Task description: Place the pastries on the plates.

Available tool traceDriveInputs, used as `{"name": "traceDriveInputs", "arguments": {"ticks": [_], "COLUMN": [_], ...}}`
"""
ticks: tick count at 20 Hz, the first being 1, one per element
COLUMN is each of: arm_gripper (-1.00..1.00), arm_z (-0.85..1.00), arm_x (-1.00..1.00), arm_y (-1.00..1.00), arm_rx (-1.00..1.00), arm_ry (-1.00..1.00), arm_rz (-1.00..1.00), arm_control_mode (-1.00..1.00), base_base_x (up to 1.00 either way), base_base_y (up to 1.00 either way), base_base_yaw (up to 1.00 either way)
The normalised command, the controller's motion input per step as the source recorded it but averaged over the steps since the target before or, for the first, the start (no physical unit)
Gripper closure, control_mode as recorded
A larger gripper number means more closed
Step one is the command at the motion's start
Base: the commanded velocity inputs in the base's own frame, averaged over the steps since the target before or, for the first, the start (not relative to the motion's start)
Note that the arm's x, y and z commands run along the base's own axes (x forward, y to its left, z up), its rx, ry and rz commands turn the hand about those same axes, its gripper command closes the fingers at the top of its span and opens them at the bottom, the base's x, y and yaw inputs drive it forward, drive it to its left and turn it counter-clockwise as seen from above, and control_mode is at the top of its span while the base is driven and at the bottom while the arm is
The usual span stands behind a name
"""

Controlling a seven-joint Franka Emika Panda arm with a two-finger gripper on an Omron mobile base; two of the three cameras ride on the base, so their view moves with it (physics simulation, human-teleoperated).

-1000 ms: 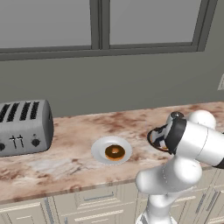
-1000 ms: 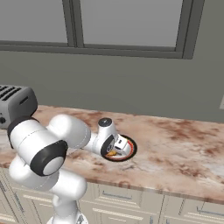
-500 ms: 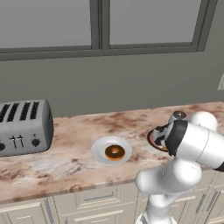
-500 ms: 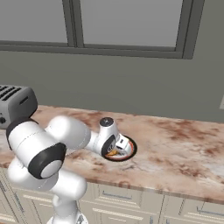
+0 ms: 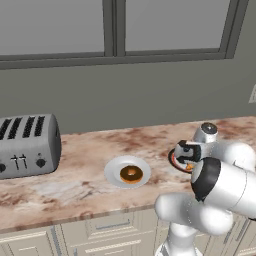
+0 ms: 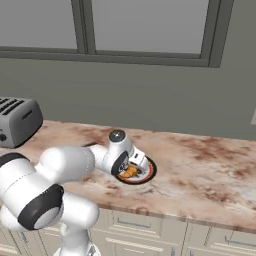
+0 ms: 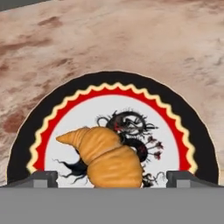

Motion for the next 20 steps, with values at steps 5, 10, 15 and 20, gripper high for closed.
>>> {"name": "traceDriveInputs", "arguments": {"ticks": [5,10,15,20], "arm_gripper": [-1.00,-1.00,-1.00,-1.00], "arm_z": [0.78,0.79,0.76,0.76], "arm_x": [-0.14,-0.32,-0.49,-0.52], "arm_y": [0.13,0.00,-0.09,-0.16], "arm_rx": [0.00,0.00,0.00,0.00], "arm_ry": [-0.25,-0.30,-0.34,-0.30], "arm_rz": [0.01,0.00,0.01,0.01], "arm_control_mode": [-1.00,-1.00,-1.00,-1.00], "base_base_x": [0.00,0.00,0.00,0.00], "base_base_y": [0.00,0.00,0.00,0.00], "base_base_yaw": [0.00,0.00,0.00,0.00]}}
